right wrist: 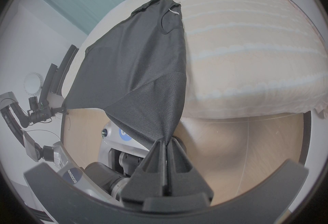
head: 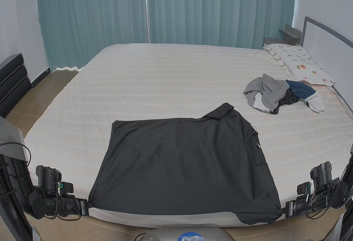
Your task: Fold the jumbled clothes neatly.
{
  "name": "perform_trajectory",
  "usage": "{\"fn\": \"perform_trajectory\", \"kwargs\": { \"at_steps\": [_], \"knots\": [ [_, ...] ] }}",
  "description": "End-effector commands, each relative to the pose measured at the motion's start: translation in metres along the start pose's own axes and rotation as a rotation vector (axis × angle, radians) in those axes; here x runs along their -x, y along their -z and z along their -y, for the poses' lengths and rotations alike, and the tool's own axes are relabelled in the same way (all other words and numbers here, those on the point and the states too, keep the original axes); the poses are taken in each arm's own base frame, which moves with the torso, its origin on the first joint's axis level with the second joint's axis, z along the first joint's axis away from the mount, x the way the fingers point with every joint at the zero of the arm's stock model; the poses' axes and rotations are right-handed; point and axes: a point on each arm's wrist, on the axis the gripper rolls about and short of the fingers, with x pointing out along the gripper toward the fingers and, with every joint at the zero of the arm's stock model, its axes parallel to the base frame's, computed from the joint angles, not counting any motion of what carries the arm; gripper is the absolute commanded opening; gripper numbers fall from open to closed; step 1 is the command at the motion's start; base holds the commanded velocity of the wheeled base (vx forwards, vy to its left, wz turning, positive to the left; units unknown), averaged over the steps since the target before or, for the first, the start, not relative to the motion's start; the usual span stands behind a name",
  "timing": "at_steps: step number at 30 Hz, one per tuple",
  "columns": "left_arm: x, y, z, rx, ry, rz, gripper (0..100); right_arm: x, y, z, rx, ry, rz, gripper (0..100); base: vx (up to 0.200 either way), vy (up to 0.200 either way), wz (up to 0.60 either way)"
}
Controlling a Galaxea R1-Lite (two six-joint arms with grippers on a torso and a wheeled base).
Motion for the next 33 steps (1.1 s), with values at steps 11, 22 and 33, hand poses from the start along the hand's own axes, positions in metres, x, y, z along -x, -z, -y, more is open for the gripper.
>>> {"fn": "perform_trajectory", "kwargs": {
  "at_steps": [11, 22, 33],
  "knots": [
    [0.008, 0.006, 0.001, -0.036, -0.086, -0.043, 0, 0.012, 0.008, -0.002, 0.036, 0.034, -0.019, 0, 0.0, 0.0, 0.0],
    [0.019, -0.057, 0.01, 0.244, 0.0, 0.288, 0, 0.019, -0.035, -0.009, -0.093, -0.019, 0.235, 0, 0.0, 0.0, 0.0],
    [0.022, -0.072, 0.015, 0.335, 0.042, 0.346, 0, 0.021, -0.05, -0.013, -0.131, -0.05, 0.374, 0, 0.0, 0.0, 0.0]
  ]
}}
